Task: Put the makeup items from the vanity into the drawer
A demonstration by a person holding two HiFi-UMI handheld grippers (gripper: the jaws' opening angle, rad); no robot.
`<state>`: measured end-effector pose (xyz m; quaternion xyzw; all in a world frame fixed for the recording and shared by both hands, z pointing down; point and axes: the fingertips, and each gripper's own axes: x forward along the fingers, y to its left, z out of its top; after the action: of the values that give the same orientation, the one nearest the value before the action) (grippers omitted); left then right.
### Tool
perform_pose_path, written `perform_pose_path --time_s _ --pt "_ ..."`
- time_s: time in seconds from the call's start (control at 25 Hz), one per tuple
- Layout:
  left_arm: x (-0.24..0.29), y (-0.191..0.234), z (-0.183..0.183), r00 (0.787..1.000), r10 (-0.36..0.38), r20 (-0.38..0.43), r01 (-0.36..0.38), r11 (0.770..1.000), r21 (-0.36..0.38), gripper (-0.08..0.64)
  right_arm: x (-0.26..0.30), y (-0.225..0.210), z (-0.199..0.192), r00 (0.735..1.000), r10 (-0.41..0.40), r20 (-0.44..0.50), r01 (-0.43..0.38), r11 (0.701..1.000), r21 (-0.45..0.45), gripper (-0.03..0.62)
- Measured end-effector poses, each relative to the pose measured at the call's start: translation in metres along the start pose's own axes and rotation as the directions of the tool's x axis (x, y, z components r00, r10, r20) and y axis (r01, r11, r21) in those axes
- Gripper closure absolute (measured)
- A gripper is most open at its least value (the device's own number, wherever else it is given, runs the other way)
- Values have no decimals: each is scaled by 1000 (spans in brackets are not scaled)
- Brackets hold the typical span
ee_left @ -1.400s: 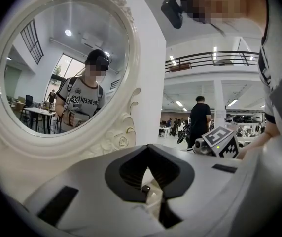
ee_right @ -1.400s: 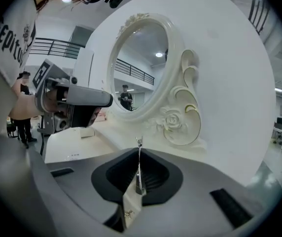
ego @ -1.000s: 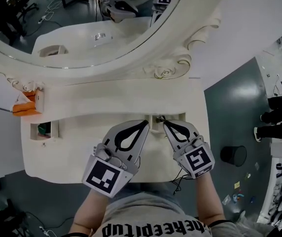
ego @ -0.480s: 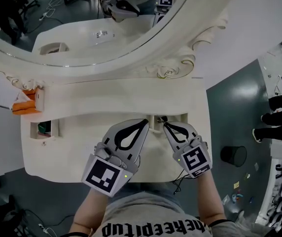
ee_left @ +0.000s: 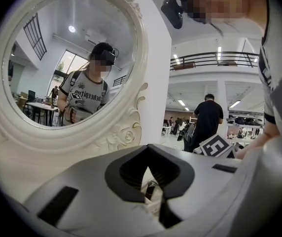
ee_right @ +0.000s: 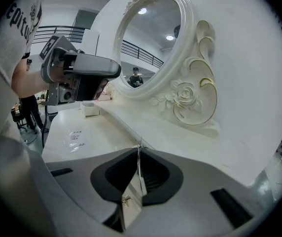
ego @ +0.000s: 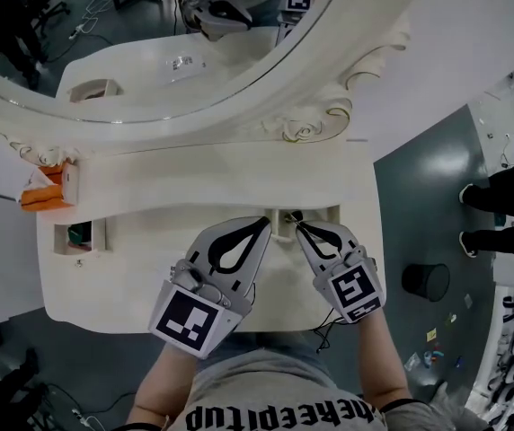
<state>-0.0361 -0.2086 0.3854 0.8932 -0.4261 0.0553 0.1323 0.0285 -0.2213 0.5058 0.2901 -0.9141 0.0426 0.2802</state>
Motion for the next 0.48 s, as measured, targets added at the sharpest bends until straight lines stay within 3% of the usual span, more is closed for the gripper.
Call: perform_pose_path --time_s 0.32,0.48 --pt "0 -3 2 1000 0 3 0 1000 5 545 -6 -2 2 1000 -19 11 19 1000 13 545" --pt "2 -9 4 1000 -12 4 12 1000 16 545 -15 -2 9 998 -27 51 24 999 47 577"
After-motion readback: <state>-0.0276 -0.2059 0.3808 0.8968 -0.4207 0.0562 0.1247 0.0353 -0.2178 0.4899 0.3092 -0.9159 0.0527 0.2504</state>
